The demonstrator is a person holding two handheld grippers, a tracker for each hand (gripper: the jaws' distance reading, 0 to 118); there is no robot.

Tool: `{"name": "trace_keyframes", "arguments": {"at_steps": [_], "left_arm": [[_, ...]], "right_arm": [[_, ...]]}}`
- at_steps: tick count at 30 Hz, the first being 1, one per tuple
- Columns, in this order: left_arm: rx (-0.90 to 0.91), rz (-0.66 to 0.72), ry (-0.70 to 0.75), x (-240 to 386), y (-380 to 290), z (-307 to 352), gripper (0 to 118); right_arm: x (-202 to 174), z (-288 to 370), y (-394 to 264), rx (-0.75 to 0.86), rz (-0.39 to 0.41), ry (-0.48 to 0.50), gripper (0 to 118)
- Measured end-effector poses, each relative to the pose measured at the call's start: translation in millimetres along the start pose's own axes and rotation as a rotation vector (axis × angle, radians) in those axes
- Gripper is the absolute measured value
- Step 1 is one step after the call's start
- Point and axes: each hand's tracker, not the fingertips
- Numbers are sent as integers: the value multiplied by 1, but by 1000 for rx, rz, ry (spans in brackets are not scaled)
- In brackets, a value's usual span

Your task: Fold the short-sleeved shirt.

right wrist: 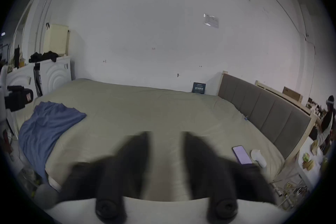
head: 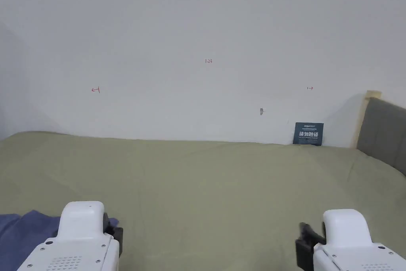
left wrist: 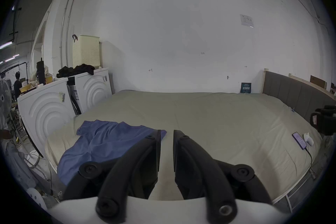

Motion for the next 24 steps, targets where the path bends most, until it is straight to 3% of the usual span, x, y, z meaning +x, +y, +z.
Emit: {"name": "trace_keyframes", "arguments": {"at_steps": [1,6,9,11,24], "left_arm": [[-4,6,-20,-1,-1,0,15],[-2,-5,-29,-8,3,10,15],[3,-18,-7,-28,13,22,14],[29,-4,85,-50,20,36,14],[-51,104,564,-213,-2,167,14]], "right_arm": [[-2,-1,-2,-4,7,-11,18],[-7,-2,-2,-41,-22,36,16],[-23,-2,9,-28,-55,127,11],[-44,-2,20,-9,-49,183,9],[-243,37,57,42,32,802,6]]}}
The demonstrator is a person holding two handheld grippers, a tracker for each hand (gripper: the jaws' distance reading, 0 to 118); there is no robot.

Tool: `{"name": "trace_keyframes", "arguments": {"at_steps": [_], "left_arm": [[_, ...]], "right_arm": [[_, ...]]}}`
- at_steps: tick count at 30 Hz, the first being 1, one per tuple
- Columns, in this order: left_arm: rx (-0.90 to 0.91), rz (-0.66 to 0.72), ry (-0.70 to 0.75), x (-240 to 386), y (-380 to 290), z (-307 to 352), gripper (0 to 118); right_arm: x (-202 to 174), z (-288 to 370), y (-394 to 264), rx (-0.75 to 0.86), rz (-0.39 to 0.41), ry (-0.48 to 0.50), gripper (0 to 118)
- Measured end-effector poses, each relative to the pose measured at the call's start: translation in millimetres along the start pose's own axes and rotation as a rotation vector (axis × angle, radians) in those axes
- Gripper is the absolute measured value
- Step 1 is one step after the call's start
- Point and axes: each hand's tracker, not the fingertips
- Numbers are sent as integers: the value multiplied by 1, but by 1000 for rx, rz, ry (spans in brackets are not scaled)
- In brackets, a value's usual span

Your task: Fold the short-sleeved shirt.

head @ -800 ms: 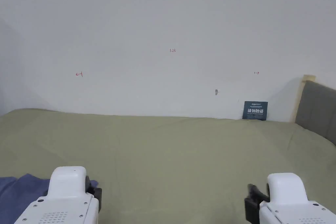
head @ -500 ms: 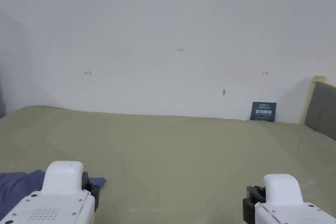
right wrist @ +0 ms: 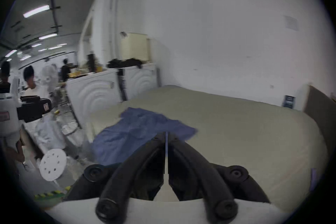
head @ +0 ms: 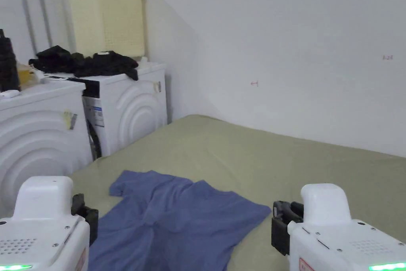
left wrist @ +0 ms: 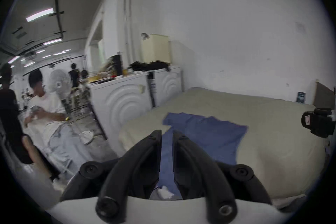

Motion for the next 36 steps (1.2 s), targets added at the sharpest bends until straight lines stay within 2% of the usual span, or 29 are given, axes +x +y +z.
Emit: {"name": "trace_keyframes", "arguments": {"at_steps": [4,8,14,20,24,26,28,30,31,33,36], "left_arm": [[-47,38,69,-31,-15,8,14],[-71,31,69,-34,-20,2,14],[-109,-82,-149,19,7,-52,14],[-265,-237,-435,118,58,-187,14],[-484,-387,-616,197,74,-289,14],[-652,-389,-680,229,73,-333,14],[-840,-340,-648,255,60,-372,14],[-962,-399,-647,281,36,-400,16],[-988,-427,-655,289,27,-407,39],[-1032,-441,-668,302,9,-418,115],[-1018,-401,-656,309,-1,-428,117]], "right_arm": [[-40,-17,-11,-41,37,127,6],[-37,-24,-17,-60,13,129,6],[21,-22,-24,-99,-25,-26,6],[93,-16,-37,-146,-95,-205,6],[135,-15,-48,-202,-126,-299,6],[152,-16,-53,-230,-146,-329,6],[166,-17,-58,-248,-172,-349,6],[181,-21,-65,-277,-211,-361,6],[187,-23,-69,-289,-218,-358,6],[196,-28,-78,-311,-228,-348,6],[203,-33,-89,-346,-234,-343,6]]}}
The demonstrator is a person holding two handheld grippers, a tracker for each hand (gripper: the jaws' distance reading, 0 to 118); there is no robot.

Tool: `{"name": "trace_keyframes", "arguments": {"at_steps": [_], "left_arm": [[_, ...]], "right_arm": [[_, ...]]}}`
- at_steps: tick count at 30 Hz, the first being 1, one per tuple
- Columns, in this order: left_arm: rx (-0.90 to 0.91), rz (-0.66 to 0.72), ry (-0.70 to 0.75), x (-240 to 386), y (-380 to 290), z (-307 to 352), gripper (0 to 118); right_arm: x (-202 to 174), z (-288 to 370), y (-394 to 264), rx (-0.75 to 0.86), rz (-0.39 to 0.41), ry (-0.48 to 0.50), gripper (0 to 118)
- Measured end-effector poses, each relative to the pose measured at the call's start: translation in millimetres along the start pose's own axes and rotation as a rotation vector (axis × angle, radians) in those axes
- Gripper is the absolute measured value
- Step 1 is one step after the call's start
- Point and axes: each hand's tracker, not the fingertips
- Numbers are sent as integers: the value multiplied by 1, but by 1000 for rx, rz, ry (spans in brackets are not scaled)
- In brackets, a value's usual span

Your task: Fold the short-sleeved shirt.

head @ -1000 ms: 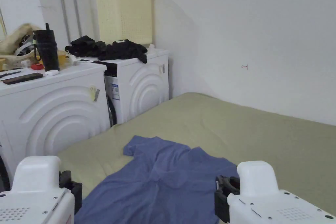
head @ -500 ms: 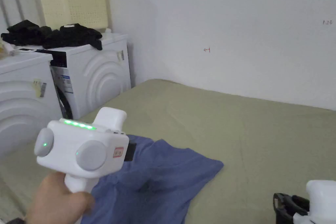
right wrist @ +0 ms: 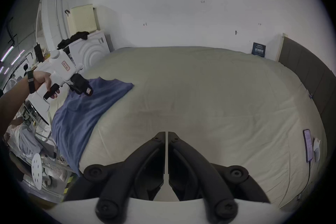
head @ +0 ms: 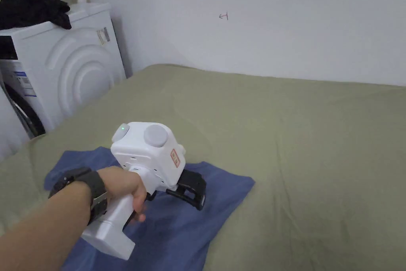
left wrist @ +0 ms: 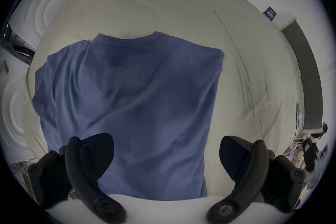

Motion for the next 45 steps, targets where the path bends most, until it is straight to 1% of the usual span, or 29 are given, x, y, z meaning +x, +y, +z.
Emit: {"name": "trace_keyframes", "arguments": {"at_steps": [3,8,9,11,12,13,14,15,16,18,19,22,24,25,26,27,29,31,33,36,38,40,43,45], "left_arm": [[5,14,23,-3,4,-17,117],[-6,20,33,-8,4,-56,117],[-21,23,41,-9,1,-62,114],[-35,26,52,-11,-4,-69,96],[-23,4,77,-9,-9,-68,91],[17,-15,81,-9,-11,-63,77],[44,-11,40,-11,-12,-58,56],[81,-11,34,-13,-13,-52,12],[116,12,24,-16,-13,-46,6],[185,82,-27,-26,-14,-39,6],[162,91,-65,-27,-15,-40,6],[195,19,-46,-20,-19,-34,6],[212,30,-76,-13,-15,-24,6],[244,26,-68,-7,-14,-19,6],[225,4,-79,1,-10,-16,6],[232,-58,-79,14,-6,-13,6],[238,-137,-99,43,5,-6,6],[264,-169,-146,76,21,-4,6],[278,-198,-197,119,41,-6,6],[274,-306,-274,197,69,-14,6],[272,-412,-273,259,79,-17,6],[269,-532,-320,318,81,-14,6],[260,-673,-485,403,66,-2,6],[249,-801,-576,454,48,4,6]], "right_arm": [[4,-8,-7,-27,-16,27,6],[5,-11,-14,-38,-28,43,6],[4,-11,-16,-44,-33,47,6],[4,-11,-18,-51,-37,54,6],[3,-10,-20,-50,-37,58,6],[3,-9,-21,-51,-38,60,6],[2,-9,-22,-52,-39,61,6],[3,-11,-24,-52,-40,61,6],[3,-11,-25,-53,-42,62,6],[1,-13,-28,-59,-44,63,6],[0,-13,-28,-66,-46,69,6],[-2,-10,-32,-78,-49,84,6],[-1,-9,-34,-81,-48,89,6],[0,-9,-34,-87,-48,91,6],[1,-8,-35,-90,-49,90,6],[3,-8,-36,-90,-52,90,6],[8,-6,-38,-88,-73,97,6],[11,-2,-39,-83,-92,91,6],[16,5,-41,-80,-95,86,6],[28,21,-43,-67,-116,68,6],[39,34,-44,-53,-138,51,6],[49,47,-44,-39,-150,16,6],[62,65,-44,-21,-155,-31,6],[69,75,-45,-12,-159,-43,6]]}}
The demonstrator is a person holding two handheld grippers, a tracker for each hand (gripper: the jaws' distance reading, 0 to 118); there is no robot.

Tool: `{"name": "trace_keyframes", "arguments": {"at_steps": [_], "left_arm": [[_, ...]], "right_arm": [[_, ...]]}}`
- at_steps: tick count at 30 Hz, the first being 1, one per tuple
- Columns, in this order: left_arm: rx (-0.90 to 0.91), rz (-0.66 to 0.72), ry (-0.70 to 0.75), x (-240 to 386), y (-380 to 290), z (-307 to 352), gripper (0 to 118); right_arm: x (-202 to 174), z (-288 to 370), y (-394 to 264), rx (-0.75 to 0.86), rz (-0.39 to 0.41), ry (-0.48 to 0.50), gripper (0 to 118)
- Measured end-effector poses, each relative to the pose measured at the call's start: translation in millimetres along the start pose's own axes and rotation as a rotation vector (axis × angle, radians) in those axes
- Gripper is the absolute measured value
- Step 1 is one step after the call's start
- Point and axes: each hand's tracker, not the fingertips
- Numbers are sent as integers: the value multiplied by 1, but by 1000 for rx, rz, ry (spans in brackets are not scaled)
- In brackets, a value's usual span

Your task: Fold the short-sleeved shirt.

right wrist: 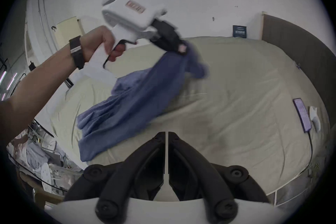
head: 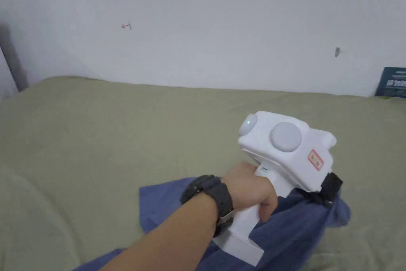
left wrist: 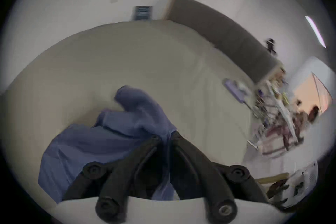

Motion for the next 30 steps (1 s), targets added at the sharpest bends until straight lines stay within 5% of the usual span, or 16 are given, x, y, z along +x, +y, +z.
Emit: {"name": "trace_keyframes", "arguments": {"at_steps": [6,11,15,19,24,25,27,28,30], "left_arm": [[-142,-168,-198,87,3,-78,6],[-219,-225,-75,105,-28,-126,14],[-223,10,-48,82,-35,-115,96],[-80,39,11,69,-47,-28,94],[69,126,368,56,-115,105,87],[94,142,463,57,-131,125,73],[217,181,662,64,-177,169,20],[270,242,731,68,-199,185,6],[365,399,874,83,-248,212,1]], "right_arm": [[12,18,-12,0,-18,-28,6],[19,24,-21,-12,-40,-44,6],[22,28,-20,-2,-59,-20,6],[27,31,-9,24,-65,-4,6],[38,35,15,83,-40,-60,6],[40,35,19,91,-42,-61,6],[42,36,26,125,-40,-80,6],[41,36,28,132,-34,-84,6],[38,34,30,136,-30,-80,6]]}}
